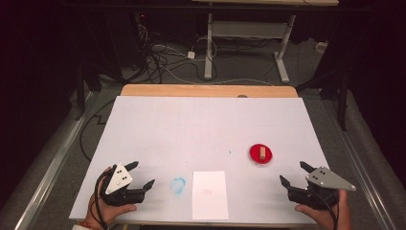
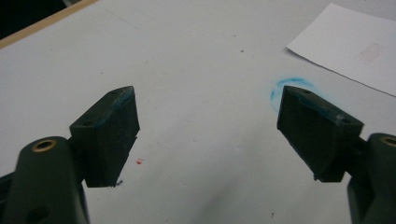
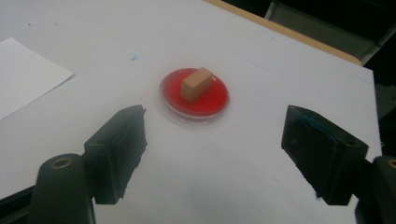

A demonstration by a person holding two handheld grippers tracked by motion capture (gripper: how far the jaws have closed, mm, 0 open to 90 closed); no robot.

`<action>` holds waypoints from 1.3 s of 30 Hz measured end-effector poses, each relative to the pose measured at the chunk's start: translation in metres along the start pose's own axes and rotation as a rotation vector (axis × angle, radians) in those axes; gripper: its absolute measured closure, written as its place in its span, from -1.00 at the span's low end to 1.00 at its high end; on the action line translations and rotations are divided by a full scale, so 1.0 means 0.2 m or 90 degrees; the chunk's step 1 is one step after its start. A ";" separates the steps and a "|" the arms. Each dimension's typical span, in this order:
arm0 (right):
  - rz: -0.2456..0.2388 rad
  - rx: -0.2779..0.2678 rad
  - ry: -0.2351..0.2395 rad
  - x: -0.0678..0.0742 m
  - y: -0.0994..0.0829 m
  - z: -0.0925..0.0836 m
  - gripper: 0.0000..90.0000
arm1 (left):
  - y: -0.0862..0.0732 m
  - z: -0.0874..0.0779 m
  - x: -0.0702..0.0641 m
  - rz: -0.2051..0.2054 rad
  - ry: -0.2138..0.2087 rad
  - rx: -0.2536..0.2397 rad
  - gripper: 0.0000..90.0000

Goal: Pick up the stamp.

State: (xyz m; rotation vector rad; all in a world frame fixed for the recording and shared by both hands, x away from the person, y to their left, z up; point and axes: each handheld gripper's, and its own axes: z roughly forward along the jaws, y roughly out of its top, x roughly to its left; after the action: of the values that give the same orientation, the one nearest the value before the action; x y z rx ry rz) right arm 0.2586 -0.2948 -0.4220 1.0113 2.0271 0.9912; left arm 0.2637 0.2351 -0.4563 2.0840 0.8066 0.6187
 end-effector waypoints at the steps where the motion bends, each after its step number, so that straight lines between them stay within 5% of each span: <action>1: 0.001 0.006 -0.003 -0.01 0.02 0.01 -0.50 | 0.00 0.00 0.00 0.003 0.001 0.001 -0.55; 25: 0.035 0.070 -0.005 -0.07 0.17 0.13 -0.41 | -0.02 0.02 0.00 0.010 0.000 0.025 -0.55; 39: 0.016 0.108 -0.004 -0.07 0.29 0.26 -0.40 | -0.02 0.04 0.01 0.016 -0.002 0.029 -0.55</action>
State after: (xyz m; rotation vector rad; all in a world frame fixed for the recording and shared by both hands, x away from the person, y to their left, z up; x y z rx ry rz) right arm 0.3280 -0.2649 -0.3964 1.1295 2.1251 0.8383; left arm 0.2691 0.2334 -0.4637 2.1393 0.8008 0.6165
